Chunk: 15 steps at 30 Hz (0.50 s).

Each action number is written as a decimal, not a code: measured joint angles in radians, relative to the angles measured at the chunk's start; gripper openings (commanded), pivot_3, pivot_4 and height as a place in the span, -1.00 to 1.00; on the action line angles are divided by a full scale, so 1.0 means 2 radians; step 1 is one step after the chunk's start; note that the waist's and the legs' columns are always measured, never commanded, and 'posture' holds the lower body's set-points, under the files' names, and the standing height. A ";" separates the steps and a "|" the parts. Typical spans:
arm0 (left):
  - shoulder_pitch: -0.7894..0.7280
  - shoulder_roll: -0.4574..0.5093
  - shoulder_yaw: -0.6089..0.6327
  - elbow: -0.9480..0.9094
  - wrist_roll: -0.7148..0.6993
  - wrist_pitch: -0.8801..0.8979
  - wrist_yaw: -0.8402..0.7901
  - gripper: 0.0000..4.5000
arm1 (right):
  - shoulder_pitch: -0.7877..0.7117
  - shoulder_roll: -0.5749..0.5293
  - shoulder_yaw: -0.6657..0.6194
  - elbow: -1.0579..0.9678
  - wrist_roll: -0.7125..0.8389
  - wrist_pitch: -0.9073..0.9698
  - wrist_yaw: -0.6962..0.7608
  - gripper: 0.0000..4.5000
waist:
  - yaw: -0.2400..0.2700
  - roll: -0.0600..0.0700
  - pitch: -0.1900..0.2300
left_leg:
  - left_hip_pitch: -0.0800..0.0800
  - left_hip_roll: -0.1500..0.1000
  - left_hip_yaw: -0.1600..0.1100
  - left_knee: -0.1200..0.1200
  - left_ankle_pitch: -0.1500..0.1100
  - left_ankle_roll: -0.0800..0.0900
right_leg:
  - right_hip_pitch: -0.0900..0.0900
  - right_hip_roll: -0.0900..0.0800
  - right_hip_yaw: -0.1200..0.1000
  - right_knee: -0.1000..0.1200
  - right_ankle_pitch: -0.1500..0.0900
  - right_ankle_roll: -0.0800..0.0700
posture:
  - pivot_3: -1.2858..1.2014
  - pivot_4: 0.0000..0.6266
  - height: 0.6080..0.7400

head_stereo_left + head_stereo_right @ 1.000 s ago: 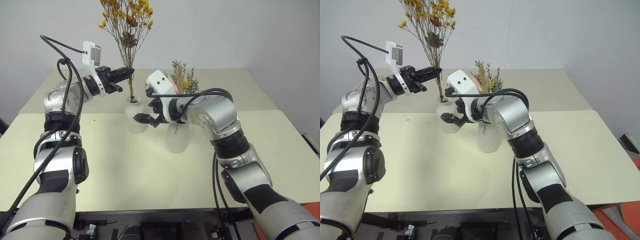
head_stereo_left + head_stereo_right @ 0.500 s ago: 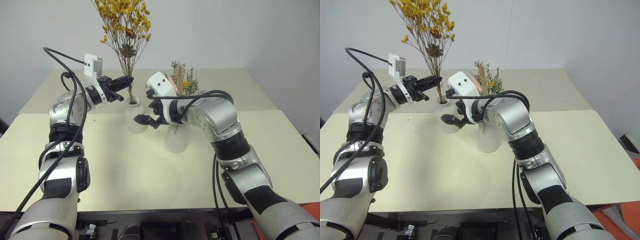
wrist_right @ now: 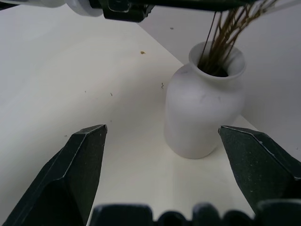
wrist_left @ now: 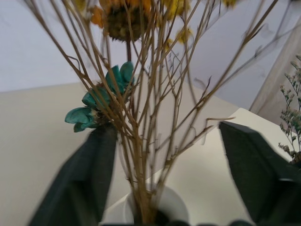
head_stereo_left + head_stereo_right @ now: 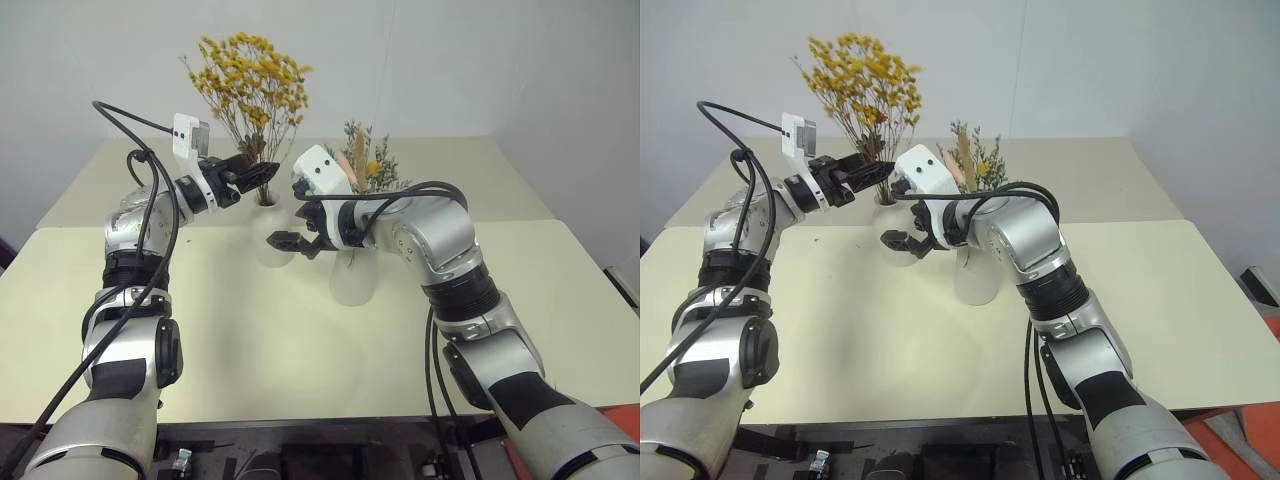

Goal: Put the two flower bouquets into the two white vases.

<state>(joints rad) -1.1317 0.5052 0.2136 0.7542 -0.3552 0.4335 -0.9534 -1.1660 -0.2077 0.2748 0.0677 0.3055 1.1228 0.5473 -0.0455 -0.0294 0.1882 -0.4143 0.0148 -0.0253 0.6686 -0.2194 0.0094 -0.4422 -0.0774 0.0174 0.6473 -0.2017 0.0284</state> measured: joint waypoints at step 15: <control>0.110 0.060 -0.025 -0.208 -0.002 0.124 0.008 0.99 | 0.005 0.001 0.000 -0.006 0.000 0.000 0.004 1.00 | -0.001 0.000 0.000 | 0.000 0.000 0.000 0.000 0.000 0.000 | 0.000 0.000 0.000 0.000 0.000 0.000 | 0.03 -0.52 1.00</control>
<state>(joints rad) -0.9126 0.6247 0.1627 0.3377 -0.3600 0.6810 -0.9378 -1.1564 -0.2049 0.2749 0.0549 0.3057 1.1229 0.5556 -0.0474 -0.0293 0.1883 -0.4142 0.0151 -0.0257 0.6684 -0.2194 0.0094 -0.4422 -0.0772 0.0176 0.6473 -0.2017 0.0284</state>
